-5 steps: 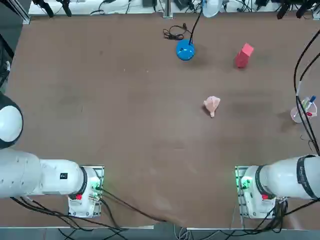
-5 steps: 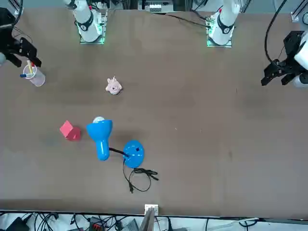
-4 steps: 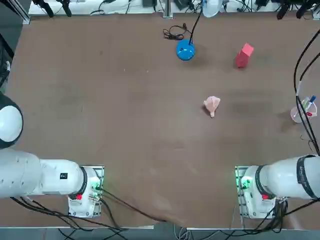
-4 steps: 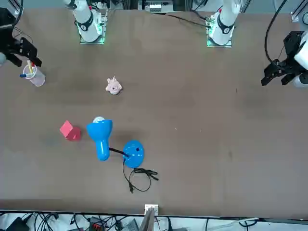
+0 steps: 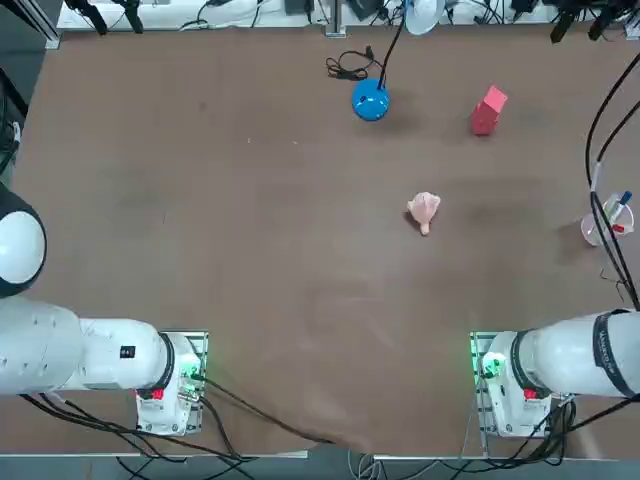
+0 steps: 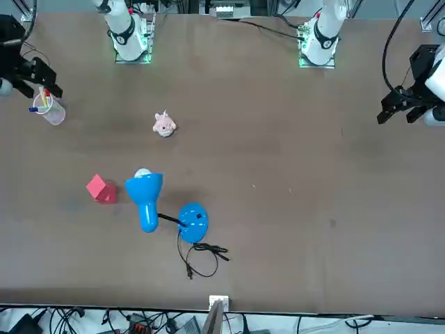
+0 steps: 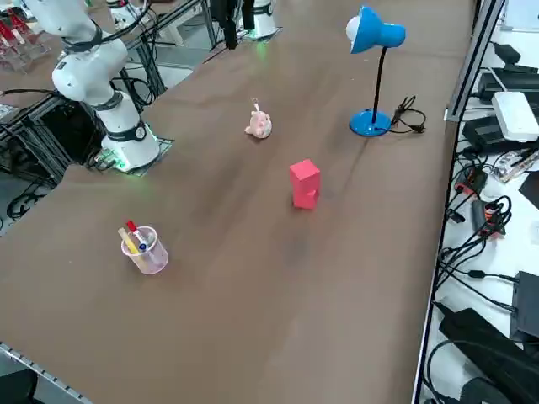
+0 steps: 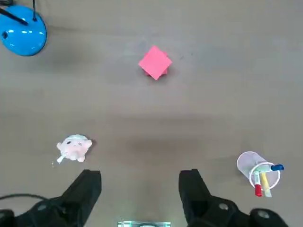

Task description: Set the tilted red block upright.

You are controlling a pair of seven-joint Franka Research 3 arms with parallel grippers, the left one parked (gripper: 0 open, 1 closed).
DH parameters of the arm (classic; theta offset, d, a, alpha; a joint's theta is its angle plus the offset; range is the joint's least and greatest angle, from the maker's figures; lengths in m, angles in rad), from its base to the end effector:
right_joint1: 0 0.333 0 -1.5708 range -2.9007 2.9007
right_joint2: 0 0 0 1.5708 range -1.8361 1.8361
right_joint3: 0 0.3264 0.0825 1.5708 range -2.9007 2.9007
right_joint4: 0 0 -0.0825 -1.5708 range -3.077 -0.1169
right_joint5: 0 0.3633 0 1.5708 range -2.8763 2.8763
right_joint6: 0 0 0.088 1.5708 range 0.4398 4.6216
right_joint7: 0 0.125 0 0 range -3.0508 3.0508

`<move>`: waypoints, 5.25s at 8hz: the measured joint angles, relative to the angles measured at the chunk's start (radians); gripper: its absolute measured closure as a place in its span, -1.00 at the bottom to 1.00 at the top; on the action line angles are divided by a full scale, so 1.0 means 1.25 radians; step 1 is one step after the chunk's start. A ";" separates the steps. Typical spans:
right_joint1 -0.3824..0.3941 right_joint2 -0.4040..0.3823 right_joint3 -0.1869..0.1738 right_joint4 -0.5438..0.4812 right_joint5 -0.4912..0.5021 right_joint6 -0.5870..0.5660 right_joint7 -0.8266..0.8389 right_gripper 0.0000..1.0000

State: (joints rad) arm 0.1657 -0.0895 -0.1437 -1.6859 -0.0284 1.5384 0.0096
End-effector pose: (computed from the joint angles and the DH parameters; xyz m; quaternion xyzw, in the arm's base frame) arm 0.4992 0.0041 0.6083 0.9995 0.0066 -0.0293 0.0083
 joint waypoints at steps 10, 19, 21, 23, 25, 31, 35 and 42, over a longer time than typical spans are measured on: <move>0.005 0.381 -0.007 -0.018 -0.011 0.423 0.515 -1.00; -0.028 0.401 -0.009 -0.086 0.033 0.527 0.596 -1.00; -0.028 0.403 -0.008 -0.103 0.034 0.553 0.596 -1.00; -0.027 0.403 -0.008 -0.111 0.034 0.561 0.596 -1.00; -0.027 0.403 -0.007 -0.112 0.034 0.561 0.596 -1.00; -0.027 0.421 -0.007 -0.112 0.034 0.579 0.596 -1.00; -0.026 0.430 -0.007 -0.112 0.034 0.583 0.596 -1.00; -0.026 0.452 -0.007 -0.112 0.034 0.592 0.582 -0.74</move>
State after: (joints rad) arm 0.1328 0.4753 -0.1525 -1.8259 0.0138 2.2779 0.7371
